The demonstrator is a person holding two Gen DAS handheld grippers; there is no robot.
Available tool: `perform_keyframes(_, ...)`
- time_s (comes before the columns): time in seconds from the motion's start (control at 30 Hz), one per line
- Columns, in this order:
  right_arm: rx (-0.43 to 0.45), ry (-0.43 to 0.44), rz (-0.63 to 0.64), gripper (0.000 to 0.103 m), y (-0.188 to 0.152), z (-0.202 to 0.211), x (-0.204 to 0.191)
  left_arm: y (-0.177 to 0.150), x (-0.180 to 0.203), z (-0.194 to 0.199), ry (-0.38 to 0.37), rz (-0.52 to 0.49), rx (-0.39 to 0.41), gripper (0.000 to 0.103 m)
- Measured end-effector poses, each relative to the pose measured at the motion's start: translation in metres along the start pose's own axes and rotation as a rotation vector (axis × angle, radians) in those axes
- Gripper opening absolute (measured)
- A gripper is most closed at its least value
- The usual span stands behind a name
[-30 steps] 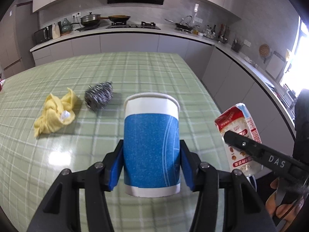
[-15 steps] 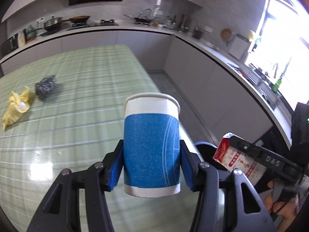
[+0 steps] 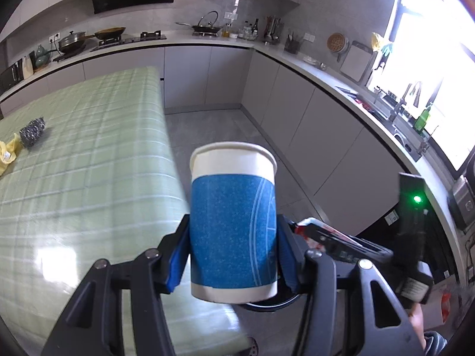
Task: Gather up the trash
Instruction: 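Release the milk carton with the right tool while the left tool drops the blue cup into the bin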
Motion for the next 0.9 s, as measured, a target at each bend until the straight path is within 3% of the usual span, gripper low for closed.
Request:
perform_keyframes(0.27, -0.077, 0.080, 0.039, 0.032, 0.011, -0.024, 0.050, -0.025, 0.053, -0.033, 0.055, 0.031, -0.059, 0.055)
perform_keyframes(0.5, -0.125, 0.094, 0.084, 0.033, 0.012, -0.053, 0.081, -0.048, 0.069, -0.086, 0.110, 0.046, -0.139, 0.056)
perform_keyframes(0.63, -0.125, 0.086, 0.076, 0.050, 0.017, -0.062, 0.095, -0.055, 0.075, -0.110, 0.140, 0.046, -0.183, 0.063)
perform_keyframes(0.67, -0.113, 0.083, 0.067, 0.051, 0.019, -0.059, 0.099, -0.055, 0.076, -0.113, 0.157, 0.047, -0.192, 0.064)
perform_keyframes(0.9, -0.058, 0.075, 0.090, 0.051, 0.028, -0.028, 0.095, -0.034, 0.075, -0.094, 0.178, 0.059, -0.157, 0.067)
Point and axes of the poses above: each gripper's, at about its wrist camera, not at the fingertips, and z roughly against the way its jaws point, x to its right, y to its top, the point moved 2 cm from there along -z, roughly the way its jaws point, and after that the axes turned 11 degrees about y, right-handed, at the moved point
